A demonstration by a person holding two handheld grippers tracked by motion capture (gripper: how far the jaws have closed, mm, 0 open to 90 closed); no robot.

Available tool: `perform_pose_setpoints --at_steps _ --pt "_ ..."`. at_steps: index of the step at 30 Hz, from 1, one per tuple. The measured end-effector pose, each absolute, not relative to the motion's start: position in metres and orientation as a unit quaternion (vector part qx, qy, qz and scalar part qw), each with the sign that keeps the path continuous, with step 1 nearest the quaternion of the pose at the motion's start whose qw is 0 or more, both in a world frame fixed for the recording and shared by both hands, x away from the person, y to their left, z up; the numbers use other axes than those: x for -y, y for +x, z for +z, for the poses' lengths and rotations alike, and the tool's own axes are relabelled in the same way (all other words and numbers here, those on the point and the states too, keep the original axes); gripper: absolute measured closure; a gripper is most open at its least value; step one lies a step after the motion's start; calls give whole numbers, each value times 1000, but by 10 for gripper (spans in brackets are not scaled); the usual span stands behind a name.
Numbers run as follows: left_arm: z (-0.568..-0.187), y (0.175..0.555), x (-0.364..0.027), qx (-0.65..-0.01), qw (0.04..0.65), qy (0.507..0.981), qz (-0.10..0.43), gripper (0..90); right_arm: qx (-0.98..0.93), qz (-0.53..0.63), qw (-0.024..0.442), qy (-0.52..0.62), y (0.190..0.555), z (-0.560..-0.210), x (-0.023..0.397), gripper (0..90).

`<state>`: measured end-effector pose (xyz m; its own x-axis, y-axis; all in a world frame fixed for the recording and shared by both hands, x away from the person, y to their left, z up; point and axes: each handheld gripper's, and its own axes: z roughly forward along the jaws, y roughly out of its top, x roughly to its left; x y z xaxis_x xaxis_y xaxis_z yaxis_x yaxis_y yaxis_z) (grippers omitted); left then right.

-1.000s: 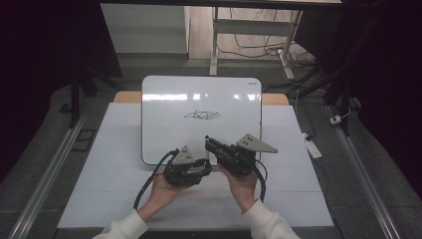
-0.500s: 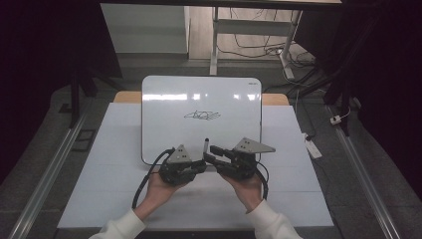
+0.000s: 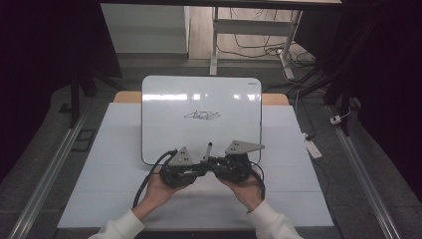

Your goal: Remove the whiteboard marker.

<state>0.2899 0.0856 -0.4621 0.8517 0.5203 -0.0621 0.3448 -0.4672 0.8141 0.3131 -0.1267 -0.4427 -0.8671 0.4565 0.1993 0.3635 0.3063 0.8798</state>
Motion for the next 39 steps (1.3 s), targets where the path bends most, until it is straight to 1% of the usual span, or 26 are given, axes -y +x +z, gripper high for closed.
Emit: perform_pose_setpoints --at_steps 4,11,14,18,20,21,22,24,25,26,28,29,34,39 --pt "-462 290 -86 -249 449 853 92 777 -810 529 38 251 313 -443 126 795" --pt "-462 291 -88 -240 462 851 73 776 -816 523 39 244 310 -440 128 806" --pt "-463 292 -88 -248 471 844 70 761 -808 532 41 248 310 -440 131 808" --pt "-462 294 -94 -265 475 836 68 644 -800 541 50 257 311 -441 136 810" --pt "-461 293 -97 -269 474 836 70 562 -794 546 50 260 313 -442 139 810" --pt "-460 291 -104 -282 473 831 79 516 -792 548 51 263 314 -443 140 810" --pt "-460 291 -104 -282 473 831 79 497 -790 551 51 265 315 -443 142 810" --pt "-461 287 -118 -300 474 824 78 470 -786 553 55 270 319 -444 145 810" --pt "-463 285 -126 -313 473 820 76 452 -784 555 54 273 320 -445 146 810" --pt "-467 279 -143 -336 463 816 80 438 -782 557 52 274 322 -445 147 811" --pt "-474 270 -163 -359 456 810 83 425 -781 559 55 274 325 -445 149 810" --pt "-474 270 -163 -359 456 810 83 416 -779 561 56 274 326 -445 149 810" --pt "-490 254 -207 -409 443 793 87 397 -774 570 69 265 333 -443 151 810" --pt "-502 242 -233 -436 435 782 100 390 -763 581 88 270 340 -441 150 810"
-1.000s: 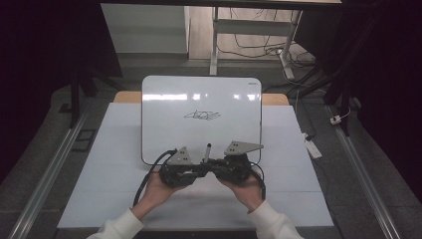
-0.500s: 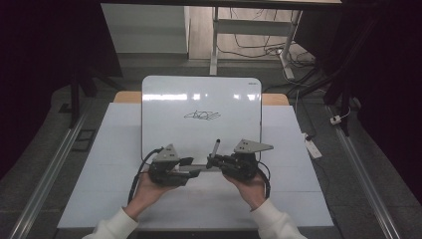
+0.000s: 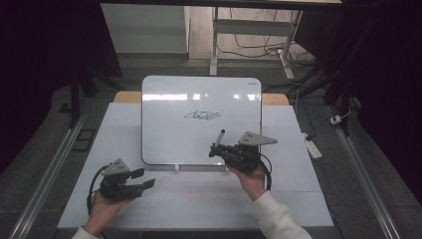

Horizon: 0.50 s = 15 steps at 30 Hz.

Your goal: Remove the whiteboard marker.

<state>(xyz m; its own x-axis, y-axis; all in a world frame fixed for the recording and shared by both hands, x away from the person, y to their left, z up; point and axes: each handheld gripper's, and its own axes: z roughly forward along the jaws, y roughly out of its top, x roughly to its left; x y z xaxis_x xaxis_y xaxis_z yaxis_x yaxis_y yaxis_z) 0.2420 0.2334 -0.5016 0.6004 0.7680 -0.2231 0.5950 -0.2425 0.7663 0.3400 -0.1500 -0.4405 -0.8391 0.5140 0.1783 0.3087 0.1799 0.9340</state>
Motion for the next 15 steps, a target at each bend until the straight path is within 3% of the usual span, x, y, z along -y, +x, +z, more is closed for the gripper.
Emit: perform_pose_setpoints --at_steps 15 --pt "-515 242 -240 -450 412 785 105 284 -707 621 153 303 357 -431 162 810"
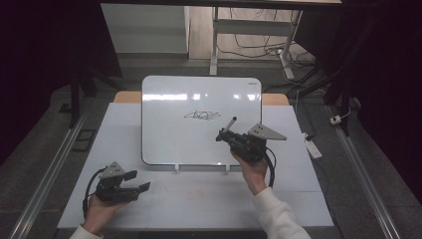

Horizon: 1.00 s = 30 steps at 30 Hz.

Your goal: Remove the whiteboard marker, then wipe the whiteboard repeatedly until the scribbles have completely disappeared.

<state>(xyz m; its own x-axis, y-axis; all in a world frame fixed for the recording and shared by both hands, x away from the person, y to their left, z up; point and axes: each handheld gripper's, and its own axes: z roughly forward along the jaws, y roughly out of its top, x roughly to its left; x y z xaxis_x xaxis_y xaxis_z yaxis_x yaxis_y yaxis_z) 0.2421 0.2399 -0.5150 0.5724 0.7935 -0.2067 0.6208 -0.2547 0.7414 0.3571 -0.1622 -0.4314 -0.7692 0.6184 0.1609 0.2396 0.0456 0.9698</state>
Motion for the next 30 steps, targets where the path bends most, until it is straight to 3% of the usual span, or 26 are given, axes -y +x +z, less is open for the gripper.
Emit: perform_pose_setpoints --at_steps 4,30 --pt "-515 241 -241 -456 410 783 108 241 -694 630 161 310 361 -427 161 809" --pt "-515 242 -244 -453 414 782 106 229 -641 627 260 359 429 -398 136 809"
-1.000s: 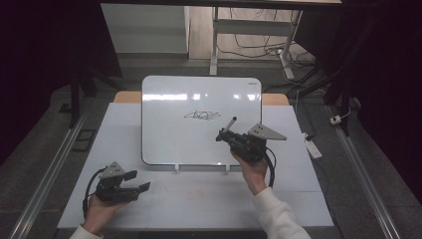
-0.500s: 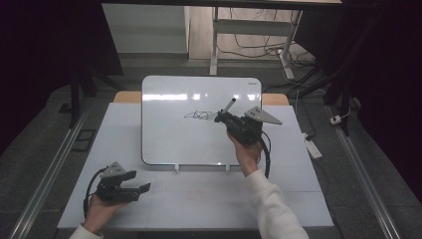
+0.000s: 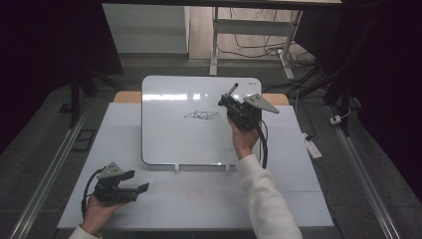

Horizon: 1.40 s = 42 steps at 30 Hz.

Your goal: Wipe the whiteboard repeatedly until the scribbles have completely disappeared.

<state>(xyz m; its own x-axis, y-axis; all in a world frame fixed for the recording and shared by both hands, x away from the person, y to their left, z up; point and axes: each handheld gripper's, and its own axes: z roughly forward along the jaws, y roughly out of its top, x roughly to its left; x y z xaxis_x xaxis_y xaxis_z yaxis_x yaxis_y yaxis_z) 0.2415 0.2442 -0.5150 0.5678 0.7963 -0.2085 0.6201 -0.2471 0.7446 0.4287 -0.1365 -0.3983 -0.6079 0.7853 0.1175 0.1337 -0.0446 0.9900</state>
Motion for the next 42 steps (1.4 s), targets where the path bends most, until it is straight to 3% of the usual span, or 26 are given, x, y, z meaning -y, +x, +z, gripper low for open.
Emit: perform_pose_setpoints --at_steps 9,15,19,26,30,34,38,42 --pt "-517 243 -242 -454 410 784 105 229 -664 593 276 361 434 -416 130 809" --pt "-517 243 -242 -455 410 783 106 229 -678 590 256 355 430 -432 122 810" --pt "-517 244 -241 -453 409 785 105 229 -682 576 288 346 427 -429 122 811" --pt "-517 244 -241 -453 411 784 106 229 -701 575 265 329 420 -439 112 811" --pt "-516 243 -241 -450 411 785 107 229 -683 578 292 338 424 -434 116 811" --pt "-516 243 -241 -449 412 786 108 229 -662 593 288 358 430 -431 126 812" --pt "-517 244 -241 -451 411 785 107 228 -693 587 272 319 421 -441 110 812" --pt "-516 243 -241 -449 412 786 108 228 -683 586 293 323 424 -437 110 812"
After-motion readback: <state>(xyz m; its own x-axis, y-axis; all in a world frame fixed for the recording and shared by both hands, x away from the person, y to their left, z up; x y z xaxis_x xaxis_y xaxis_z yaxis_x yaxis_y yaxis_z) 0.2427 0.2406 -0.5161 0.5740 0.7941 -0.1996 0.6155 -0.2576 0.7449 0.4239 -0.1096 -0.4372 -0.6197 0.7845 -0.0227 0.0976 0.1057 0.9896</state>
